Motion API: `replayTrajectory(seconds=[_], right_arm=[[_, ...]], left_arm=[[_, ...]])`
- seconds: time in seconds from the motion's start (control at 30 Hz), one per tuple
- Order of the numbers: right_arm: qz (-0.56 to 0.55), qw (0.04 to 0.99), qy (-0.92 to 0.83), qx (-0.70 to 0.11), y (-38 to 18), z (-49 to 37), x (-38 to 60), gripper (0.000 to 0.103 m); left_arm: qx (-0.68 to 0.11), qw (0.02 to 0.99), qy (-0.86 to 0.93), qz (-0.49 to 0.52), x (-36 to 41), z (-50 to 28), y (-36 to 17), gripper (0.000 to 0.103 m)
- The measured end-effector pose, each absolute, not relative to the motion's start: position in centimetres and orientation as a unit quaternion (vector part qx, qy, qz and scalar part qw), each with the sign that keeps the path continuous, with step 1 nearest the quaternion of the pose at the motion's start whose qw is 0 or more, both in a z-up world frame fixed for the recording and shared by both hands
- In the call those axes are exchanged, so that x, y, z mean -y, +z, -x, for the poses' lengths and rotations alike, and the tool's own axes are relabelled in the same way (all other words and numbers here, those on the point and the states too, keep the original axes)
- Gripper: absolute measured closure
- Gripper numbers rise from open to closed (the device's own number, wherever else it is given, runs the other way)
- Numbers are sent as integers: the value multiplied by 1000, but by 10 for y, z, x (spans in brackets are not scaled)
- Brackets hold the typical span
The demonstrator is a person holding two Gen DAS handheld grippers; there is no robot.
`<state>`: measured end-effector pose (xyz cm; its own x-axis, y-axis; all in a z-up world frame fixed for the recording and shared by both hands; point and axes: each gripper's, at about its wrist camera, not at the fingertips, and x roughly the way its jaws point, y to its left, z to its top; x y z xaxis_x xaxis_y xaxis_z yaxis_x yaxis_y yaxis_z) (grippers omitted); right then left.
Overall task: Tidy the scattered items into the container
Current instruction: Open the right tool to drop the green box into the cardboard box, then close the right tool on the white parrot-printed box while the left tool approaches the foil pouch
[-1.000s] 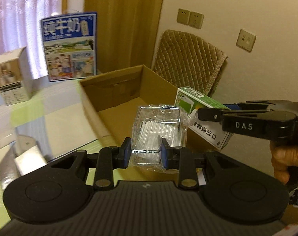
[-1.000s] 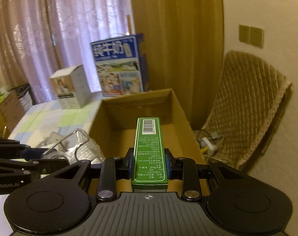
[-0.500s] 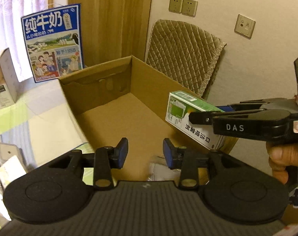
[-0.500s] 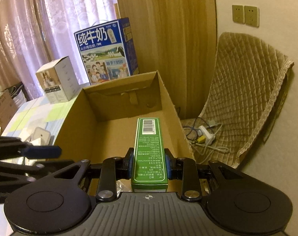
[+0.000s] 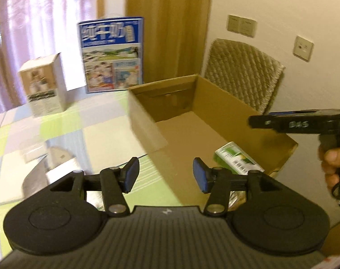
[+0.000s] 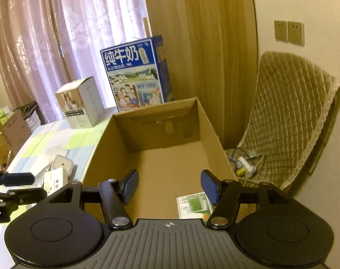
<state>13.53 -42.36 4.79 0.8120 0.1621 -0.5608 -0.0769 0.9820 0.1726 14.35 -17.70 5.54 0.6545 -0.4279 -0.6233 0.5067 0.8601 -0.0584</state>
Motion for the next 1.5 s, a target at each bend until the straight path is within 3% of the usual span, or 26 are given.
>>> replayTrajectory(seconds=[0.2,0.47,0.67,1.1,1.5], right_arm=[[-71,952,84,-284,69,-113,406,40],[-60,952,138,-268,85,-78,346,27],[-40,946,179,-266,85,-60,293,21],[-4,922,205,-329,29,-97,212,15],[36,907,183,-377,-43,-155,183,15]], left_arm=[[-336,919,-200,-41,116,-122,53,46],[-347,927,-137,-32,44,-85,50,40],[-341,934,-101,-24,9,-65,50,26],[-350,935,-54,1,-36,-84,23,10],[-358,933,-36,20,-37,-144,-11,8]])
